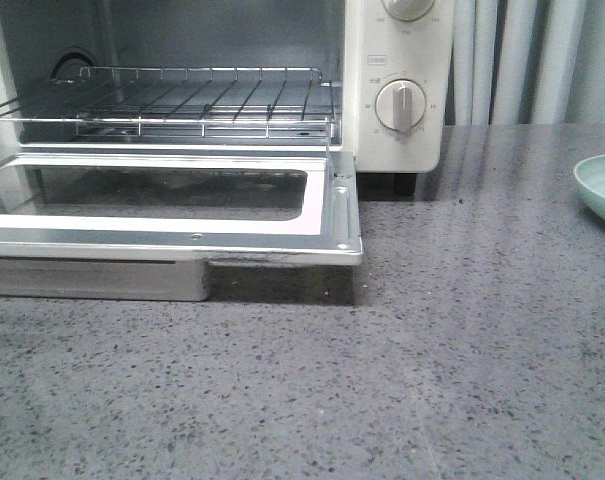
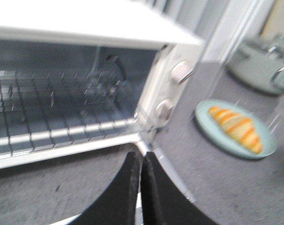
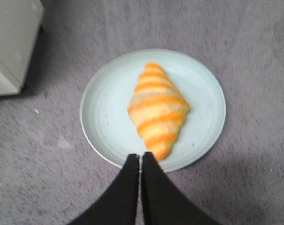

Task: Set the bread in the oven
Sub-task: 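Pull the oven door down and open with the left gripper, then lower the right gripper onto the croissant on the green plate and grasp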

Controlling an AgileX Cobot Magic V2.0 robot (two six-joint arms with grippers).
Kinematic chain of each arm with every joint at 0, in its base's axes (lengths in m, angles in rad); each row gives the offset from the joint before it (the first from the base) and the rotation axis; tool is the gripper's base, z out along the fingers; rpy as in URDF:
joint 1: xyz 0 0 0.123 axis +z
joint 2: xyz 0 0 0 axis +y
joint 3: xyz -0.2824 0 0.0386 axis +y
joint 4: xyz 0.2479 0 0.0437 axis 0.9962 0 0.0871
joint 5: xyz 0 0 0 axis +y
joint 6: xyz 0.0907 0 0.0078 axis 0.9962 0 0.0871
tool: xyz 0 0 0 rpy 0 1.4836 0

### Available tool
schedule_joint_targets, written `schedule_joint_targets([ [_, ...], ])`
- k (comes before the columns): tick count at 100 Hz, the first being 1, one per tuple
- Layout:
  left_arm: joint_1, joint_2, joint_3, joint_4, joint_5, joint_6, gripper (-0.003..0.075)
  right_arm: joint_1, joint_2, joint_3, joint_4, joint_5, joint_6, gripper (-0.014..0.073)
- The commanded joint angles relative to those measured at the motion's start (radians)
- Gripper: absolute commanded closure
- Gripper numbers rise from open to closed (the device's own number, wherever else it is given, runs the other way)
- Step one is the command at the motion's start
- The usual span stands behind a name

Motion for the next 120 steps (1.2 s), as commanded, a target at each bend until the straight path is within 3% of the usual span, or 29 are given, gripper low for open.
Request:
schedule_joint_targets([
  [1, -0.015, -0.059, -0.025, 0.007, -0.055, 0.000, 0.0741, 0.004, 0.076, -0.034, -0.027, -0.013, -0.013, 0.0480],
  [10, -0.015, -0.097, -0.025, 0.019, -0.055, 0.000, 0.0741, 0.004, 0.171, -0.034, -0.027, 0.007, -0.013, 0.0290],
  [17, -0.015, -0.107, -0.025, 0.024, -0.051, 0.002, 0.0741, 0.004, 0.251, -0.034, -0.049, -0.003, -0.013, 0.0202],
  [58, -0.015, -0.110, -0.025, 0.027, -0.007, 0.015, 0.0741, 0.004, 0.600, -0.034, -0.159, -0.150, -0.013, 0.0195],
  [69, -0.015, -0.110, -0.025, 0.027, -0.007, 0.015, 0.0741, 0.004, 0.639, -0.034, -0.159, -0.166, -0.013, 0.0241],
  [88, -0.015, -0.110, -0.025, 0.027, -0.007, 0.015, 0.0741, 0.004, 0.695, -0.034, -0.159, -0.174, -0.013, 0.0410],
  [95, -0.015, -0.110, -0.025, 0.027, -0.007, 0.015, 0.0741, 0.004, 0.721, -0.034, -0.159, -0.172, -0.013, 0.0498],
  [103, -0.015, -0.110, -0.025, 0.027, -0.007, 0.015, 0.0741, 0.004, 0.736, -0.034, -0.159, -0.168, -0.013, 0.0669],
  [120, -0.015, -0.122, -0.025, 0.025, -0.007, 0.015, 0.0741, 0.013, 0.693, -0.062, -0.159, -0.111, -0.013, 0.0664],
])
